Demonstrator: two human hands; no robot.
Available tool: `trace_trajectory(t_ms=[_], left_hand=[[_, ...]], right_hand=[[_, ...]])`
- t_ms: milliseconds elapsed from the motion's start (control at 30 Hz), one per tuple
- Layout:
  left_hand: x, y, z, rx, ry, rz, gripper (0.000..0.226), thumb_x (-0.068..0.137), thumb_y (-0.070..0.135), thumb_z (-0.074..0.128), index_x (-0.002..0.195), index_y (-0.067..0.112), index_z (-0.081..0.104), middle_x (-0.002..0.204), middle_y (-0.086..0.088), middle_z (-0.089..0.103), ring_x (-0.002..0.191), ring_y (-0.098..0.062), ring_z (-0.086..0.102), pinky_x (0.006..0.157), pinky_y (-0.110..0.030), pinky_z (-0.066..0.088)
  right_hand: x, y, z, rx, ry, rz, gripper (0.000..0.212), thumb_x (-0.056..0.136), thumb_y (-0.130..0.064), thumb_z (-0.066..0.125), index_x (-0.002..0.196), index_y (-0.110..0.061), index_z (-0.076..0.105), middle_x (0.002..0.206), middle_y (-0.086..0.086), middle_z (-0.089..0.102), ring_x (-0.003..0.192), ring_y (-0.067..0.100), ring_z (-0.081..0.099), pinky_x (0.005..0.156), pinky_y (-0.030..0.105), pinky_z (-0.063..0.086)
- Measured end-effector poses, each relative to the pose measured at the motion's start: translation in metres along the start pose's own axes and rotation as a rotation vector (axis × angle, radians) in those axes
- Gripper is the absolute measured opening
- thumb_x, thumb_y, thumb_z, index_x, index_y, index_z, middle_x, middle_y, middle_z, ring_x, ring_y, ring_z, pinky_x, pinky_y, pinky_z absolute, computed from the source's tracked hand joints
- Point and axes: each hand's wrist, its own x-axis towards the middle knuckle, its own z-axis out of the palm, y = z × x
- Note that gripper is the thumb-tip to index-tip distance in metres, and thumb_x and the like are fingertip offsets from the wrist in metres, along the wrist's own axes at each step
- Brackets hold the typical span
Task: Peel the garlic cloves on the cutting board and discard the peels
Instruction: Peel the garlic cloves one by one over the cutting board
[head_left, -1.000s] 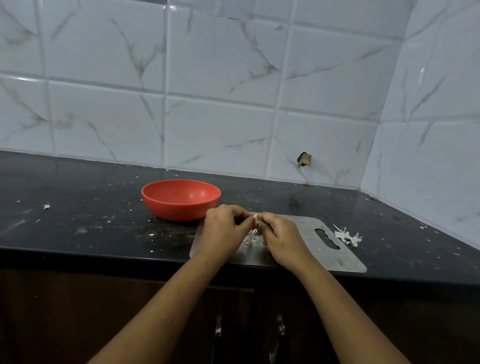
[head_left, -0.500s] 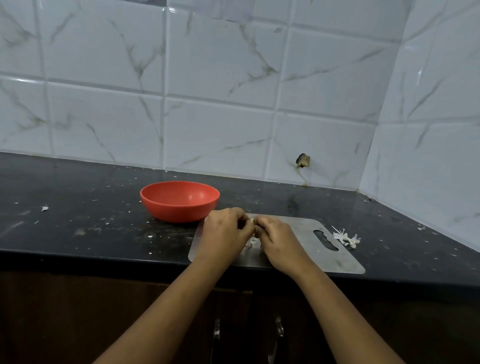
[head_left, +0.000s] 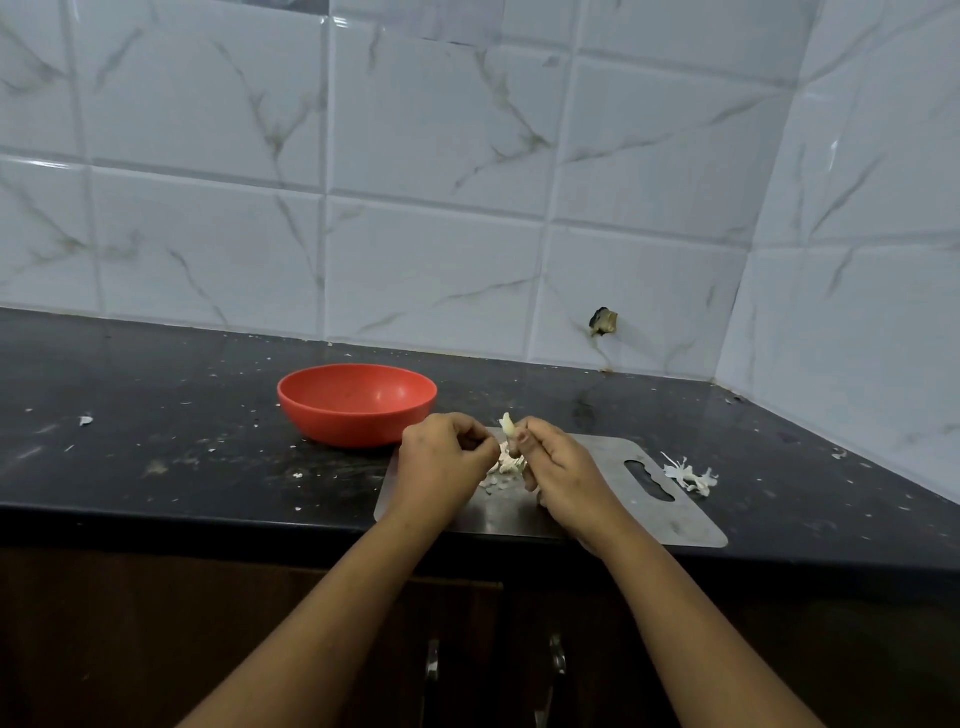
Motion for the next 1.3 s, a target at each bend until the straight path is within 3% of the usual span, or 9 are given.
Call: trace_trajectory(t_ms=[100,200,300,467,800,1067,1300], left_hand=[[0.0011,-0.0008,0.0008,-0.002,-0.052,-0.004,0.01,0.078,0.018,0.075,0.068,0.019,0.072,0.063,0.003,0.07,0.06,-0.011,0.068,0.07,-0.034,0.058],[0.0012,-0.0016,0.0006,-0.062,-0.089,-0.028,0.003,0.08,0.013,0.074,0.079,0.015,0.073,0.068,0.001,0.071,0.061,-0.013,0.069,0.066,-0.032,0.06],[0.0003,0.0002,0.0001,-0.148,-0.093,-0.038,0.02,0.085,0.005,0.058,0.098,0.011,0.072,0.078,-0.006,0.072,0.066,-0.016,0.069,0.057,-0.029,0.059],[-0.0019,0.004,-0.0005,-0.158,-0.125,0.082,0.018,0.093,0.011,0.058,0.104,0.015,0.072,0.081,-0.001,0.068,0.072,-0.017,0.068,0.054,-0.027,0.058],[0.0017,0.0002,-0.0033,-0.327,-0.154,-0.017,0.011,0.091,0.009,0.062,0.091,0.007,0.073,0.077,-0.002,0.069,0.063,-0.003,0.062,0.048,-0.019,0.051],[0.0063,-0.0034,-0.0044,-0.49,-0.232,-0.188,0.02,0.094,0.019,0.059,0.08,0.009,0.07,0.075,-0.006,0.067,0.057,-0.003,0.057,0.049,-0.019,0.046],[0.006,-0.0028,-0.004,-0.487,-0.165,-0.207,0.02,0.09,0.02,0.065,0.073,0.009,0.069,0.074,-0.012,0.066,0.059,-0.007,0.058,0.049,-0.018,0.047]], right_hand=[[0.0015,0.0051,-0.0021,0.089,0.02,0.062,0.028,0.103,-0.025,0.043,0.08,-0.02,0.059,0.076,0.008,0.056,0.058,0.008,0.048,0.05,0.018,0.038],[0.0013,0.0045,-0.0027,0.123,0.022,0.075,0.026,0.102,-0.023,0.045,0.081,-0.018,0.06,0.081,0.002,0.064,0.055,0.006,0.051,0.048,0.017,0.038],[-0.0005,0.0006,-0.0016,0.106,0.008,0.064,0.023,0.1,-0.022,0.049,0.08,-0.02,0.06,0.077,-0.005,0.066,0.052,0.006,0.051,0.049,0.016,0.039],[-0.0025,-0.0006,0.0002,0.056,-0.003,0.065,0.02,0.099,-0.025,0.053,0.082,-0.019,0.062,0.068,-0.002,0.064,0.054,0.005,0.054,0.05,0.015,0.041],[-0.0062,-0.0009,-0.0028,-0.034,0.02,0.003,0.016,0.097,-0.016,0.055,0.083,-0.017,0.063,0.066,-0.003,0.064,0.059,0.001,0.056,0.062,0.019,0.047],[-0.007,-0.0022,-0.0024,-0.05,-0.007,-0.003,0.015,0.097,-0.011,0.054,0.086,-0.014,0.065,0.067,0.0,0.064,0.06,0.002,0.057,0.061,0.018,0.048],[-0.0045,-0.0033,0.0011,-0.063,0.049,0.056,0.013,0.097,-0.009,0.053,0.096,-0.013,0.066,0.068,-0.001,0.067,0.056,0.002,0.06,0.057,0.015,0.049]])
